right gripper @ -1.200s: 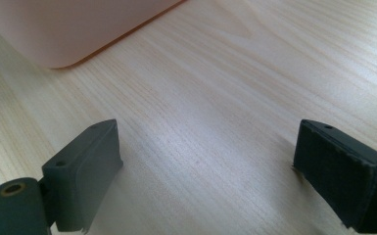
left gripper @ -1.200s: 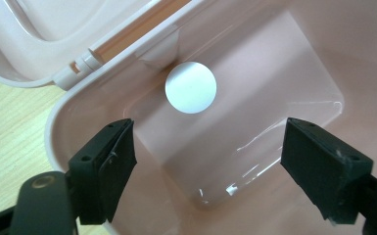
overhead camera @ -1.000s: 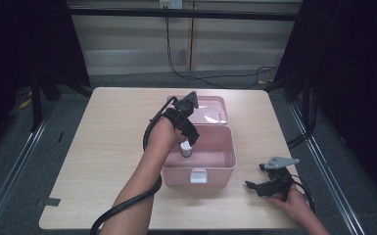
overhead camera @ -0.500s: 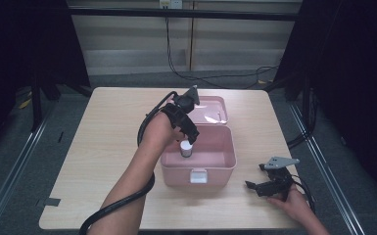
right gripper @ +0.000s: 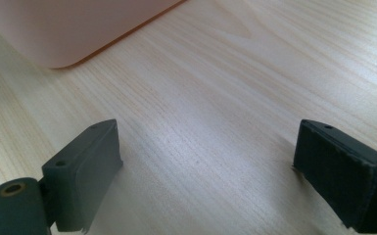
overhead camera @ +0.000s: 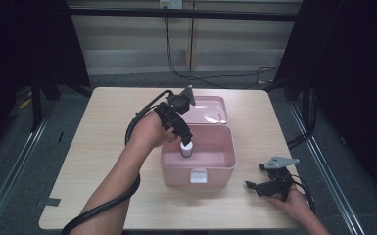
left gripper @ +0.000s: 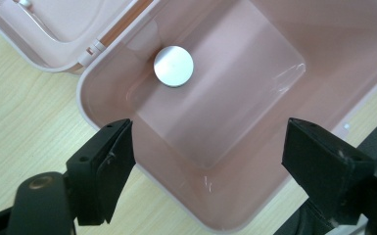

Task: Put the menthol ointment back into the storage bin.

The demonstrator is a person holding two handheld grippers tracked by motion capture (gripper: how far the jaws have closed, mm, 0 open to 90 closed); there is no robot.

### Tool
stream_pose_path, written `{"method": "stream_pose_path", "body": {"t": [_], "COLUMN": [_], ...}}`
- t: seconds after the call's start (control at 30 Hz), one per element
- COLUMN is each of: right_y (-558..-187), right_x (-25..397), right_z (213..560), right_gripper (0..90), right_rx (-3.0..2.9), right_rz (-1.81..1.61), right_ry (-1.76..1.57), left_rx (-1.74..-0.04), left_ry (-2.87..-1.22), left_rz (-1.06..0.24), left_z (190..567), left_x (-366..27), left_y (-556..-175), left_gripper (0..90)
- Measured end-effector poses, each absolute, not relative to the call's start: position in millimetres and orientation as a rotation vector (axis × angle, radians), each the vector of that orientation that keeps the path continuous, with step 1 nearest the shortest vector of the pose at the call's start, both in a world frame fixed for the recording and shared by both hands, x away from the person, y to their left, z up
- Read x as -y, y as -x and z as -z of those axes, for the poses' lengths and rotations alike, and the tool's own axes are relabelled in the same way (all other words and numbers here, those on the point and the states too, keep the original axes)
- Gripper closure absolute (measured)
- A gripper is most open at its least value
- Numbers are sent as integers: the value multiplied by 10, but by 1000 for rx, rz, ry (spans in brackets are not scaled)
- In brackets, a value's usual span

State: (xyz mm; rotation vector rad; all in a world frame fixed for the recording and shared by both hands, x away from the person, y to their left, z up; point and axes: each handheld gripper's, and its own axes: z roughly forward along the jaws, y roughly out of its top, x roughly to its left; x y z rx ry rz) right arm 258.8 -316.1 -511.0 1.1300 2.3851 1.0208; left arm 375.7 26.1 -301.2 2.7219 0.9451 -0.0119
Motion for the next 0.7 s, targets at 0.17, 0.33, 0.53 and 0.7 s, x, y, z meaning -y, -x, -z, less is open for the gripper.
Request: {"method": "stream_pose_path", "body": {"t": [0.17, 0.33, 0.53, 0.7], "right_y": [-2588, -2588, -2587, -2588], "right_x": [3161, 3160, 3160, 3160], "right_z": [5111, 5111, 5111, 5112], "right_gripper": [95, 96, 96, 96], "right_rx": [-2385, -2383, -2383, -2383], "right_rz": [-1020, -1021, -1021, -1021], "right_ry": [-1128, -1129, -1130, -1127], "left_rx": [-944, -927, -924, -921], "left_ry": [-2699, -2706, -2703, -2709], "left_rz": [-2, -3, -6, -24], "left_z": [2953, 2910, 2887, 2846], "left_x": [-340, -432, -566, -658], "left_y": [-3709, -3687, -3660, -3638], "left_gripper": [195, 195, 195, 195]}}
